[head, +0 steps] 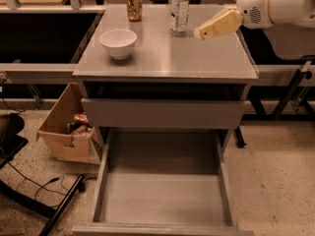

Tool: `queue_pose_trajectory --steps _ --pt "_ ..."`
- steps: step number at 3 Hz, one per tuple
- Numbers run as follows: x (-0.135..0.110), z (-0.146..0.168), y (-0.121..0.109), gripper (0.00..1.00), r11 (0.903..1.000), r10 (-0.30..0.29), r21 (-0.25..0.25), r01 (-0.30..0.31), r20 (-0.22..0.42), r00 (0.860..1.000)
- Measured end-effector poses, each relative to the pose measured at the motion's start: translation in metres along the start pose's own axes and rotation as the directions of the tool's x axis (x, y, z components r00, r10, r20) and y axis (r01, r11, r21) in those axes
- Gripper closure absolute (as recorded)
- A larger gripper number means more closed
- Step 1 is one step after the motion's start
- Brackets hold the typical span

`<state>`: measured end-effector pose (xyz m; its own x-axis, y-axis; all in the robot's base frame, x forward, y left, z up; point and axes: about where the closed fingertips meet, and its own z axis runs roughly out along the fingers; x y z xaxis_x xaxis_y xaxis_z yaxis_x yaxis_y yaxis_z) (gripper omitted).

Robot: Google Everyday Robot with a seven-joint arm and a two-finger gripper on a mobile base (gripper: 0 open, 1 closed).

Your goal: Place blue plastic bottle into middle drawer

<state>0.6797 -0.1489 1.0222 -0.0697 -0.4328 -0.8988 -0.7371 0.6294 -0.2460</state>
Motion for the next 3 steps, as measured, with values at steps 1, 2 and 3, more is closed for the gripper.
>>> queue_pose_trajectory --steps 1,2,3 --pt "0.008 0.033 -0.036 0.0 0.9955 0.081 0.041 -0.086 0.095 0.992" --pt "0.002 0.082 -0.09 0.0 0.9797 0.144 0.106 -0.17 0.216 0.966" --pt "-0.004 0.127 -0.139 0.0 0.955 0.165 0.196 -0.223 0.273 0.948"
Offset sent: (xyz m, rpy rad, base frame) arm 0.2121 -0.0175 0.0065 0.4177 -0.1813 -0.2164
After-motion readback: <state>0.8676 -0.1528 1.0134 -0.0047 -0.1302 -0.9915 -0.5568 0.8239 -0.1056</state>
